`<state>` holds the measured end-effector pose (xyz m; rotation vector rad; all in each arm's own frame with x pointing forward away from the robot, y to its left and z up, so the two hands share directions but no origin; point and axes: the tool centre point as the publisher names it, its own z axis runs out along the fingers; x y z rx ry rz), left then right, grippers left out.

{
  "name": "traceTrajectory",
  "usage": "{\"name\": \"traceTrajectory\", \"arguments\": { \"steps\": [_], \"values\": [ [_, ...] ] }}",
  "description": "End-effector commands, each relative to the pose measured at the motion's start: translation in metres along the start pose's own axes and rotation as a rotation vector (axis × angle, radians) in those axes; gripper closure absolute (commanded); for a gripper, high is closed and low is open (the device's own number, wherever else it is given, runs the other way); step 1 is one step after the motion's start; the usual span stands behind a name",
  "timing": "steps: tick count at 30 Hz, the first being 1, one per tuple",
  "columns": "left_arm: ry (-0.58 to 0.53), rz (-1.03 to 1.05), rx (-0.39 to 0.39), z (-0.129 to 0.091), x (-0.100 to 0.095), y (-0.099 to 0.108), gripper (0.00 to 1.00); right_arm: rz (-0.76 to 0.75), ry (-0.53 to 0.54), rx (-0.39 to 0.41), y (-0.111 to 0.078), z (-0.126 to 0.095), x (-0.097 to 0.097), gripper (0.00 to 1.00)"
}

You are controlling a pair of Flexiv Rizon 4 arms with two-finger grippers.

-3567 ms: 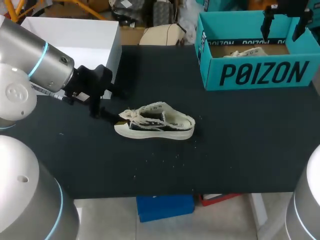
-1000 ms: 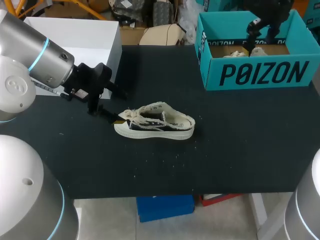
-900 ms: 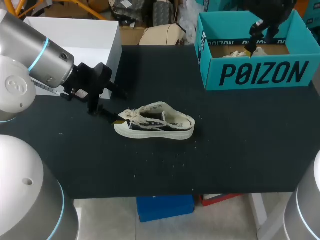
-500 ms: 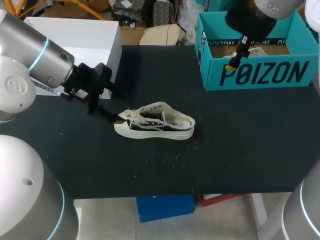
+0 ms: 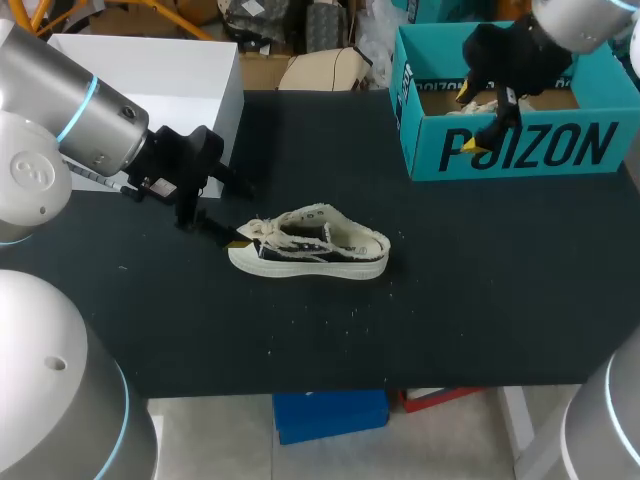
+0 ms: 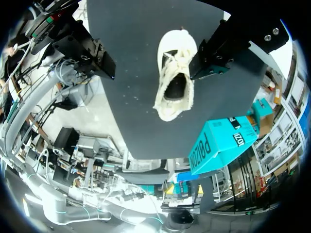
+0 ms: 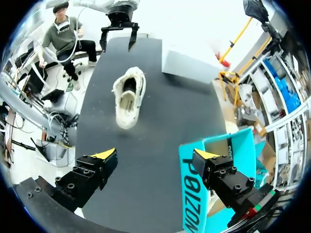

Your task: Take the shoe out of the shoebox, open the shoe tongue, remove and reinsert the insole, then place the shoe into the shoebox

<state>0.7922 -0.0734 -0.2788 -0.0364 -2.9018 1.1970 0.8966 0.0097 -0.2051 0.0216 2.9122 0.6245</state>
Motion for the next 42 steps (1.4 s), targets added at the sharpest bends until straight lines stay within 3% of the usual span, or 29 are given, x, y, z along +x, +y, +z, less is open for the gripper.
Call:
{"name": "traceTrajectory", "arguments": {
  "steps": [1,17,29,42],
  "values": [
    [-0.003,0.001,0.000,0.002,0.000,0.001,0.00,0.016,-0.026,-0.103,-0.001,0.021,0.015,0.00],
    [-0.003,0.001,0.000,0.002,0.000,0.001,0.00,0.114,-0.097,-0.229,0.014,0.094,0.069,0.00],
    [-0.003,0.001,0.000,0.002,0.000,0.001,0.00,0.148,-0.169,-0.328,0.022,0.160,0.072,0.00],
    [-0.003,0.001,0.000,0.002,0.000,0.001,0.00,0.145,-0.107,-0.425,0.027,0.194,0.078,0.00]
  ]
}}
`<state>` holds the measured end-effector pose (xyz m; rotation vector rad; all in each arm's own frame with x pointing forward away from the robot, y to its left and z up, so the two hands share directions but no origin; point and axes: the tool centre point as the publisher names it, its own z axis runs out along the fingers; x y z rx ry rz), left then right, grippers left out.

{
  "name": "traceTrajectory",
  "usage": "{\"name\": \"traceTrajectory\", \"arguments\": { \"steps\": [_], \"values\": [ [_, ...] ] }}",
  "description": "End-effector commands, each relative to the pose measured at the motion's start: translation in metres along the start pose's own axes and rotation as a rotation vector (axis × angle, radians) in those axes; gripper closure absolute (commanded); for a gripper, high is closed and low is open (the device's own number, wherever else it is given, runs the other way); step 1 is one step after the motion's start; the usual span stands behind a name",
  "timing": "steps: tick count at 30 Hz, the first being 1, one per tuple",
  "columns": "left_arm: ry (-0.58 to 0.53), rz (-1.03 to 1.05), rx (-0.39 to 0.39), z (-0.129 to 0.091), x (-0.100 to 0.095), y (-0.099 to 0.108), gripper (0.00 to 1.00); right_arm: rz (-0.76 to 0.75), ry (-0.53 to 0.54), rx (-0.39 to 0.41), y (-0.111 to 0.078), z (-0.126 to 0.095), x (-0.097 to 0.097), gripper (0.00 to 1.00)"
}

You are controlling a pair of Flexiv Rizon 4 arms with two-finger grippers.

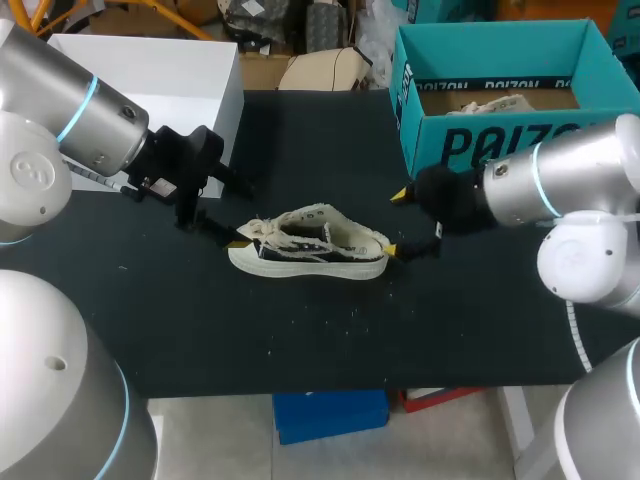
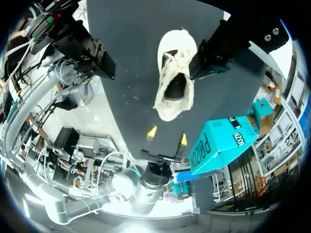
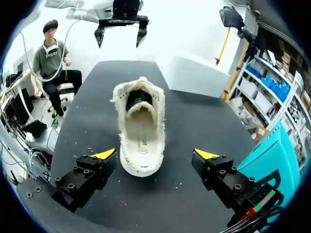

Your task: Take the shoe out of the shoebox, open the shoe tongue, remove and reinsert the insole, then place the shoe into the shoebox

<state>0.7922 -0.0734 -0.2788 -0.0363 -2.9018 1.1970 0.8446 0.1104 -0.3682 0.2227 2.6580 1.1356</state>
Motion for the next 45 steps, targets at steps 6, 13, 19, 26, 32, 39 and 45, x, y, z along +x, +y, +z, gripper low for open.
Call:
{"name": "traceTrajectory", "arguments": {
  "steps": [6,13,19,26,32,39,45],
  "values": [
    [-0.003,0.001,0.000,0.002,0.000,0.001,0.00,0.010,0.033,-0.075,-0.008,0.027,0.002,0.00],
    [-0.003,0.001,0.000,0.002,0.000,0.001,0.00,0.024,0.055,-0.105,-0.010,0.039,0.009,0.00],
    [-0.003,0.001,0.000,0.002,0.000,0.001,0.00,0.036,0.079,-0.118,-0.010,0.046,0.017,0.00],
    [-0.003,0.001,0.000,0.002,0.000,0.001,0.00,0.050,0.100,-0.133,-0.014,0.057,0.023,0.00],
    [-0.003,0.001,0.000,0.002,0.000,0.001,0.00,0.057,0.109,-0.137,-0.017,0.063,0.023,0.00],
    [-0.003,0.001,0.000,0.002,0.000,0.001,0.00,0.067,0.117,-0.138,-0.020,0.067,0.023,0.00],
    [-0.003,0.001,0.000,0.002,0.000,0.001,0.00,0.076,0.128,-0.149,-0.022,0.070,0.025,0.00]
  ]
}}
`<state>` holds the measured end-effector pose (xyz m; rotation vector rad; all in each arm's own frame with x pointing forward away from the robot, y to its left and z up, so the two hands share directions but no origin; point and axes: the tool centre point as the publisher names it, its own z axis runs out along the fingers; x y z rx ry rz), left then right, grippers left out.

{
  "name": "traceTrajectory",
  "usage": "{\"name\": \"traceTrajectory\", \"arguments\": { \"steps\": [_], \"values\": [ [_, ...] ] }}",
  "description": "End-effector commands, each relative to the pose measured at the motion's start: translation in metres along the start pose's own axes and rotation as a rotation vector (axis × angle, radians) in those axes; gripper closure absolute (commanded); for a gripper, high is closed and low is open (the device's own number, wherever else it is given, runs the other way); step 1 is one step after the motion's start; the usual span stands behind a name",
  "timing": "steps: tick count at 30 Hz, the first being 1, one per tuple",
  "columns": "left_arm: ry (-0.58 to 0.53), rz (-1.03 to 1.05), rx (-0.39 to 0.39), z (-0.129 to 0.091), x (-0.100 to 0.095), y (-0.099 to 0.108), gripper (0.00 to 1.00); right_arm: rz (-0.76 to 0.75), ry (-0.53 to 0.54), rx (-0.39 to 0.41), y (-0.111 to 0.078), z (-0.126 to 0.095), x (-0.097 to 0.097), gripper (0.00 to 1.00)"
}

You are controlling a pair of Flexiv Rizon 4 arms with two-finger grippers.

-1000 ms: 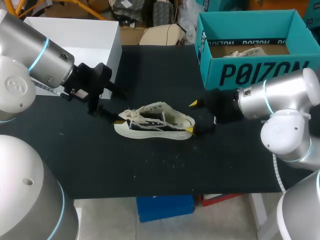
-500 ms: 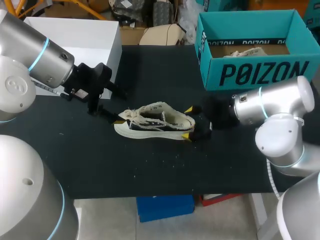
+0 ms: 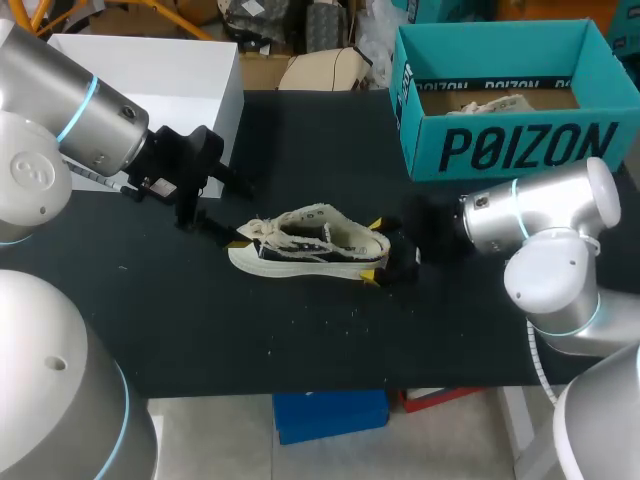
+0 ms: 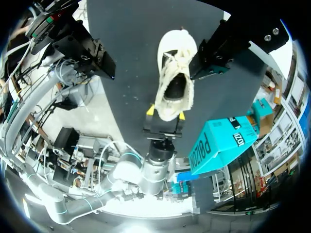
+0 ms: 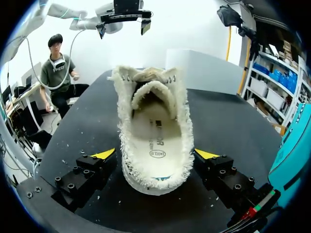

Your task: Take the shoe out of the shoebox, open the shoe tongue, remove and reinsert the insole, then place the shoe into the shoebox

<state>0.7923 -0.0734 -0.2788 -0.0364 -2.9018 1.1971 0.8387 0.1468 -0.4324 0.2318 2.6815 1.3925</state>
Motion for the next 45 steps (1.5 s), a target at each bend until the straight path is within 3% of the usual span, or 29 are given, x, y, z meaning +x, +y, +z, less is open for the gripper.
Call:
{"name": "traceTrajectory", "arguments": {
  "steps": [1,2,7,9,10,16,18,20,22,36,40,43,44,45],
  "values": [
    [-0.003,0.001,0.000,0.002,0.000,0.001,0.00,0.012,-0.002,-0.005,0.000,0.004,0.001,0.48],
    [-0.003,0.001,0.000,0.002,0.000,0.001,0.00,0.016,0.001,-0.019,-0.001,0.005,0.001,1.00],
    [-0.003,0.001,0.000,0.002,0.000,0.001,0.00,0.016,0.001,-0.019,-0.001,0.005,0.001,1.00],
    [-0.044,-0.006,-0.060,0.000,0.000,-0.004,0.00,0.016,0.001,-0.019,-0.001,0.005,0.001,1.00],
    [-0.095,-0.062,-0.152,-0.001,0.000,-0.007,0.00,0.016,0.001,-0.019,-0.001,0.005,0.001,1.00],
    [-0.307,-0.278,-0.391,-0.008,0.003,-0.023,0.00,0.016,0.001,-0.019,-0.001,0.005,0.001,1.00],
    [-0.321,-0.347,-0.467,-0.008,0.004,-0.026,0.00,0.016,0.001,-0.019,-0.001,0.005,0.001,1.00],
    [-0.310,-0.358,-0.459,-0.006,0.005,-0.028,0.00,0.016,0.001,-0.019,-0.001,0.005,0.001,1.00],
    [-0.239,-0.308,-0.374,-0.003,0.007,-0.034,0.00,0.016,0.001,-0.019,-0.001,0.005,0.001,1.00],
    [-0.239,-0.308,-0.374,-0.003,0.007,-0.034,0.00,0.016,0.001,-0.019,-0.001,0.005,0.001,1.00],
    [-0.284,-0.594,-0.521,0.015,-0.006,-0.038,0.00,0.016,0.001,-0.019,-0.001,0.005,0.001,1.00],
    [-0.338,-0.713,-0.614,0.026,-0.008,-0.042,0.00,0.016,0.001,-0.019,-0.001,0.005,0.001,1.00],
    [-0.355,-0.734,-0.611,0.028,-0.007,-0.043,0.00,0.016,0.001,-0.019,-0.001,0.005,0.001,1.00],
    [-0.378,-0.791,-0.667,0.030,-0.008,-0.045,0.00,0.016,0.001,-0.019,-0.001,0.005,0.001,1.00]
  ]
}}
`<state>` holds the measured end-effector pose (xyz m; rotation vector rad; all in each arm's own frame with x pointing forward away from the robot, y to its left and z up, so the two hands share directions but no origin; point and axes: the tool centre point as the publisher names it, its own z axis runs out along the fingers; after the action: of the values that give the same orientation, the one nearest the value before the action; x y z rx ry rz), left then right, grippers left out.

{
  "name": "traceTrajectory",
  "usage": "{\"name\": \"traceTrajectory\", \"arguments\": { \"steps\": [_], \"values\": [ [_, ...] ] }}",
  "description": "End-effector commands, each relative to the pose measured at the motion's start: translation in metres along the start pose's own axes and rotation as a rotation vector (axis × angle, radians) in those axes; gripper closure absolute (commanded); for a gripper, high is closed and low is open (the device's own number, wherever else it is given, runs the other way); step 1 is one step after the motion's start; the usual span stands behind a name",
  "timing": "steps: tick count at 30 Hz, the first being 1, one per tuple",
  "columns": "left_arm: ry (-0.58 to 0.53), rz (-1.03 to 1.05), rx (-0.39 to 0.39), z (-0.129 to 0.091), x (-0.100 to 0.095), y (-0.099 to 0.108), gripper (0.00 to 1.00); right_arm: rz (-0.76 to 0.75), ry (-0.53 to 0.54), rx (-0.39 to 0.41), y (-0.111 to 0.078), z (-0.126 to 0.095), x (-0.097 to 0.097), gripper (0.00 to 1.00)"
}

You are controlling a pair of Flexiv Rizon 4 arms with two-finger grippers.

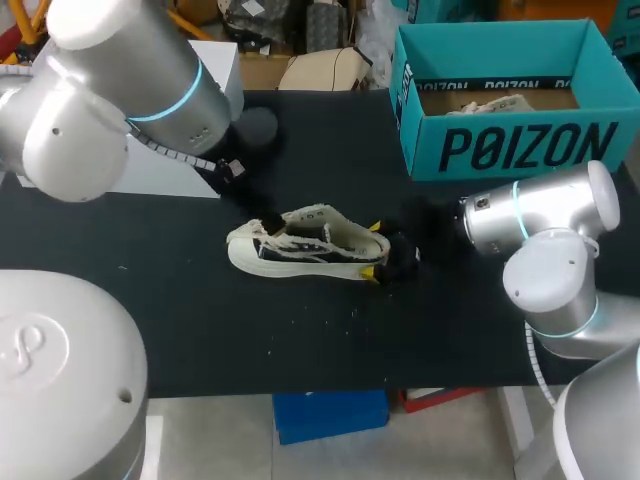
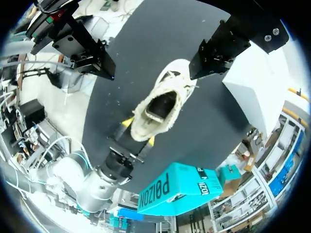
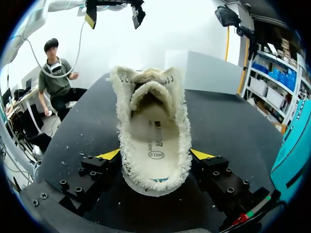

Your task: Take the shoe out of the shoebox, open the shoe tongue, remove and reinsert the insole, then place the shoe into the shoebox

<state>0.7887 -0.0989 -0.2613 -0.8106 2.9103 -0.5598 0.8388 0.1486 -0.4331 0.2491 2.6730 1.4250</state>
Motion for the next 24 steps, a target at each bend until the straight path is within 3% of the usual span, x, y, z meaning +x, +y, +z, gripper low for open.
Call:
{"name": "traceTrajectory", "arguments": {
  "steps": [1,2,4,18,21,24],
  "values": [
    [-0.120,-0.317,-0.313,0.020,0.005,-0.025,0.00,0.001,-0.003,0.001,-0.001,0.003,0.001,1.00],
    [-0.130,-0.378,-0.328,0.020,0.006,-0.026,0.00,0.001,-0.003,0.001,-0.001,0.003,0.001,1.00],
    [-0.197,-0.587,-0.505,0.025,0.001,-0.027,0.00,0.001,-0.003,0.001,-0.001,0.003,0.001,1.00],
    [-0.197,-0.587,-0.505,0.025,0.001,-0.027,0.00,0.001,-0.003,0.001,-0.001,0.003,0.001,1.00],
    [-0.251,-0.653,-0.524,0.033,0.000,-0.032,0.00,0.001,-0.003,0.001,-0.001,0.003,0.001,1.00],
    [-0.262,-0.671,-0.491,0.038,0.002,-0.034,0.00,0.001,-0.003,0.001,-0.001,0.003,0.001,1.00]
  ]
}}
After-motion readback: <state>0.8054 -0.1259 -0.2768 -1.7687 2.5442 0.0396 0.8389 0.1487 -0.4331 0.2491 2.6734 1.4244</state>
